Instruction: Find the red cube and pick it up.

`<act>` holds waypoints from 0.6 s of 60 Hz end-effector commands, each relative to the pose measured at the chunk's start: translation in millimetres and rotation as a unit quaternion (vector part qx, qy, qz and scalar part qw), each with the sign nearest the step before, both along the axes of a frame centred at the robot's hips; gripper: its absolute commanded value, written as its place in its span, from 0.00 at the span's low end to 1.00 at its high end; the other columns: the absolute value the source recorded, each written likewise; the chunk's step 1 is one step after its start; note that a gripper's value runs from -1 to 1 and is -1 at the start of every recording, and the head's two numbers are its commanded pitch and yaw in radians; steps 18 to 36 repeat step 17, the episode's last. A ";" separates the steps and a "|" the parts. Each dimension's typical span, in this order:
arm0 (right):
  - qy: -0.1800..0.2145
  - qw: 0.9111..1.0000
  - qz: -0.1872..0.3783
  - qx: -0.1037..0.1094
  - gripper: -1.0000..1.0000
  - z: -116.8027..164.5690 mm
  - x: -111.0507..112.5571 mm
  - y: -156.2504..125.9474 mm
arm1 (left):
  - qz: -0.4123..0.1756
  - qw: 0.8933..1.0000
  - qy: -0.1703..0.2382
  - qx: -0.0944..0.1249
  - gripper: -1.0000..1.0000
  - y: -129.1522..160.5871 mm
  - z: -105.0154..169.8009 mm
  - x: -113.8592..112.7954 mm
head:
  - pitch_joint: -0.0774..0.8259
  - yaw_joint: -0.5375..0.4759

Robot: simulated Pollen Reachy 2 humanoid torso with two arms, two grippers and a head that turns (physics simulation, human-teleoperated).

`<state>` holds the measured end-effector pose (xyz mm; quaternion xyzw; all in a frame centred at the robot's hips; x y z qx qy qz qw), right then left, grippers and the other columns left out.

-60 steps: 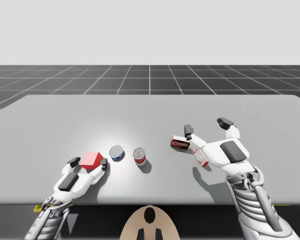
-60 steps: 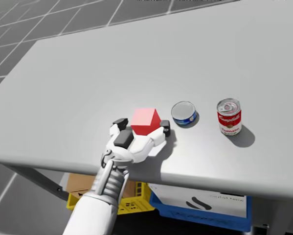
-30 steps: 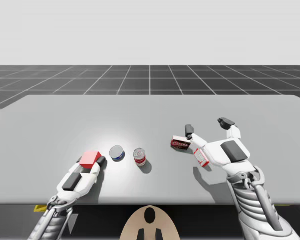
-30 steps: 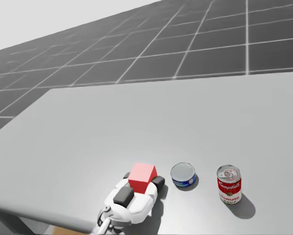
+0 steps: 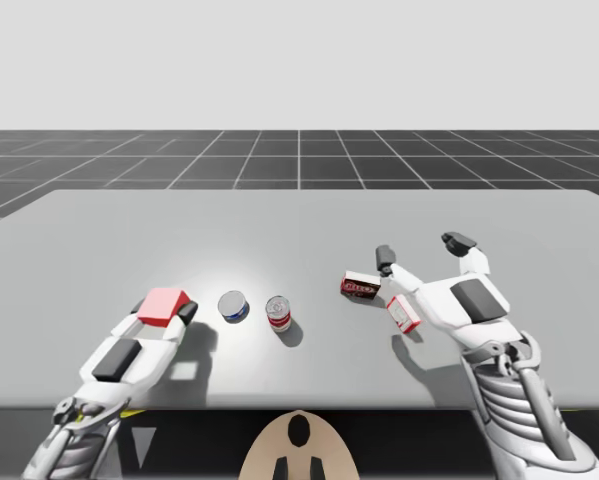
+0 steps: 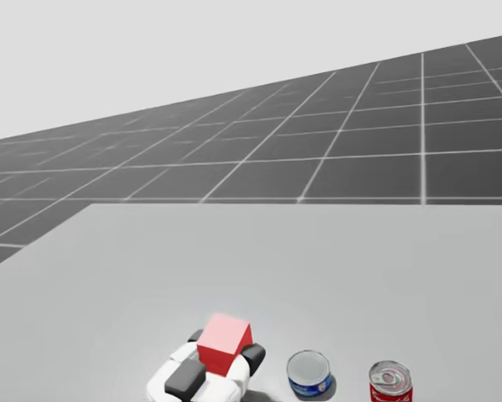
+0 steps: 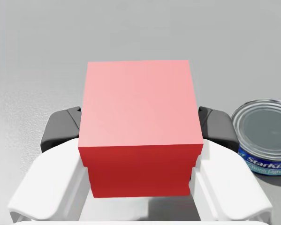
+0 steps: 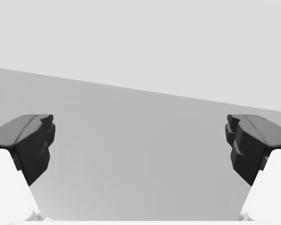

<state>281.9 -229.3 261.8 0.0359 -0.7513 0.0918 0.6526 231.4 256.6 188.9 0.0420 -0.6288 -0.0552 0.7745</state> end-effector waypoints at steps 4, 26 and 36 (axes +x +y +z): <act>-0.002 1.000 -0.001 0.001 0.00 1.3 0.3 -2.4 | -0.012 0.996 -0.079 0.033 1.00 1.8 68.6 3.4 | 0.40 0.94; -0.004 1.000 -0.005 0.001 0.00 2.5 0.8 -4.1 | -0.021 0.982 -0.172 0.071 1.00 -1.3 154.0 -2.0 | 0.38 0.94; -0.004 1.000 -0.005 0.001 0.00 2.5 0.8 -4.1 | -0.021 0.982 -0.172 0.071 1.00 -1.3 154.0 -2.0 | 0.38 0.94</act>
